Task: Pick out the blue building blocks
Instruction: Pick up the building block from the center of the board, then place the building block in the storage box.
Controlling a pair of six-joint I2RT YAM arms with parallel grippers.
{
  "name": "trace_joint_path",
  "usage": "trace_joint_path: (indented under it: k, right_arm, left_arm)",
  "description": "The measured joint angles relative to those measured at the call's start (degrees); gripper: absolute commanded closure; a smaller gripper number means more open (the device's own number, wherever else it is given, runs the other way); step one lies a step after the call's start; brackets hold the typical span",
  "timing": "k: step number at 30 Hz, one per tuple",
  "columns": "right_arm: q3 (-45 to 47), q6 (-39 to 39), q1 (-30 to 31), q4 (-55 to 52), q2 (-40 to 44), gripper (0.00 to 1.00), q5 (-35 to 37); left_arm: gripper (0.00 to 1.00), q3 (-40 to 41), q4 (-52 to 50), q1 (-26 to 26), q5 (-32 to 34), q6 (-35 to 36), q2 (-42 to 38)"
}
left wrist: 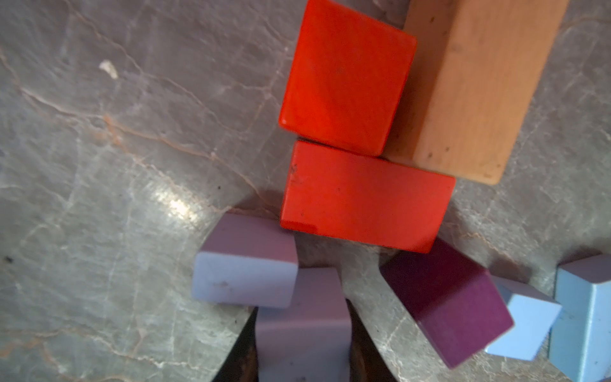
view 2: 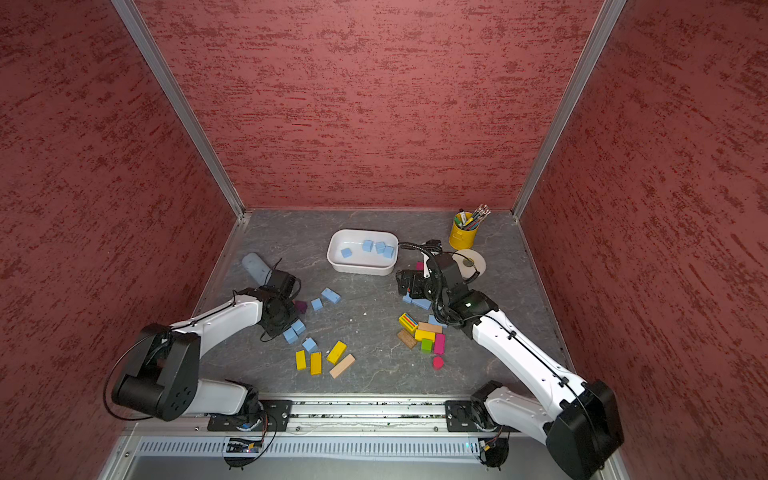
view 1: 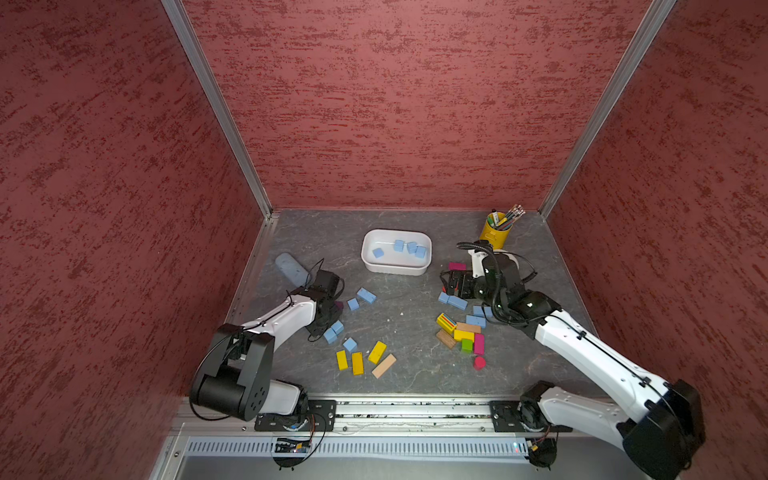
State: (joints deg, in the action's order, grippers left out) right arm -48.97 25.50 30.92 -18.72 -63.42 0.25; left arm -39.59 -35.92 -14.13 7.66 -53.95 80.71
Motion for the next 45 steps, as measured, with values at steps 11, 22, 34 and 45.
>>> trace_joint_path:
  k: [11, 22, 34, 45]
  right_arm:
    - [0.00, -0.02, 0.00, 0.00, 0.11, 0.01, 0.00]
    - [0.00, -0.02, 0.00, 0.04, 0.22, 0.01, 0.02]
    - [0.02, -0.46, 0.00, -0.09, 1.16, 0.01, 1.07]
    - [0.02, -1.05, 0.00, -0.31, 1.22, 0.01, 1.57]
  left_arm:
    - [0.88, -2.58, -3.54, -0.52, -0.02, 1.27, -8.63]
    - [0.93, -22.10, -5.88, -8.39, 0.35, 8.55, -6.36]
    - [0.94, -46.10, -5.88, -10.82, -5.01, 20.98, 17.22]
    - [0.95, -63.60, -8.04, -10.95, -6.51, 27.34, 34.80]
